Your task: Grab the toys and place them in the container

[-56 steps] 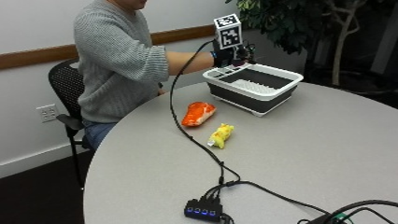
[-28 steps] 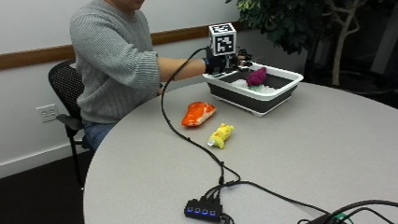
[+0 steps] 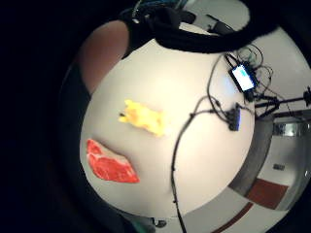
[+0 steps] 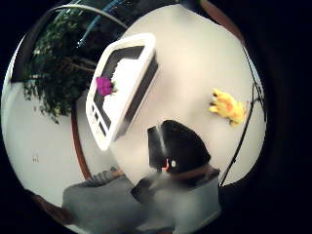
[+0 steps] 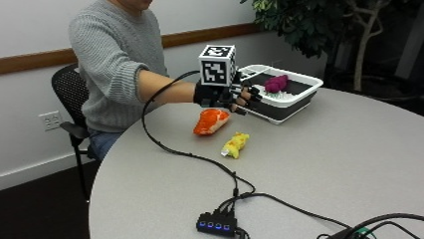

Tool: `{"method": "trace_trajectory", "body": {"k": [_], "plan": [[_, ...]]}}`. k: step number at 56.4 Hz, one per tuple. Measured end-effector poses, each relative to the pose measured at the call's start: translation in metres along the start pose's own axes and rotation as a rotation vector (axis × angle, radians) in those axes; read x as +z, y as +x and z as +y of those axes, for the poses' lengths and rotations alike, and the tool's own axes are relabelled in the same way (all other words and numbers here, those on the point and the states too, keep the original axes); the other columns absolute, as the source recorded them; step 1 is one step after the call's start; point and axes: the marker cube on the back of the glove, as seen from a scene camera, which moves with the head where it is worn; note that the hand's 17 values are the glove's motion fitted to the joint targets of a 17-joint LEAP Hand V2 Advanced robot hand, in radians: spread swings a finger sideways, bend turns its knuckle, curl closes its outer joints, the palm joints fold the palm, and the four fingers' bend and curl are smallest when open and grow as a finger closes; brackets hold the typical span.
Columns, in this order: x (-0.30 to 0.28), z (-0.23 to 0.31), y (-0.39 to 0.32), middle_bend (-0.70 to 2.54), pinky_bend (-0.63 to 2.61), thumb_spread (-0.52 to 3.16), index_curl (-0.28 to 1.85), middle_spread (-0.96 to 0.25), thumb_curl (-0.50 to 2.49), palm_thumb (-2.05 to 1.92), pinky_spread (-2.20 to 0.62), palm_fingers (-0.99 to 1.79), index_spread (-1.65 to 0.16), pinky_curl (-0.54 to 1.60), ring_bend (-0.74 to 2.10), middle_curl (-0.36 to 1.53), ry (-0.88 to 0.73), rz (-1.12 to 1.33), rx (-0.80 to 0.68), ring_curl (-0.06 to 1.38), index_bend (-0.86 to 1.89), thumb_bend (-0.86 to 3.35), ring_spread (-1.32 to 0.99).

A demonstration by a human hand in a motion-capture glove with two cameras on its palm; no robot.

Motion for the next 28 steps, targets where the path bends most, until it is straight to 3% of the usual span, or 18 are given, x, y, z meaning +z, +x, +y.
{"method": "trace_trajectory", "body": {"k": [16,28], "plan": [[0.042,-0.006,0.02,0.18,0.7,1.39,0.31,-0.19,0.29,0.02,0.05,-0.03,-0.34,0.35,0.44,0.32,-0.079,0.011,0.045,0.3,0.16,-0.01,-0.22],[0.103,-0.004,0.04,0.18,0.7,1.41,0.32,-0.2,0.3,0.05,0.04,-0.02,-0.34,0.35,0.45,0.32,-0.227,0.046,0.13,0.31,0.17,0.0,-0.22]]}}
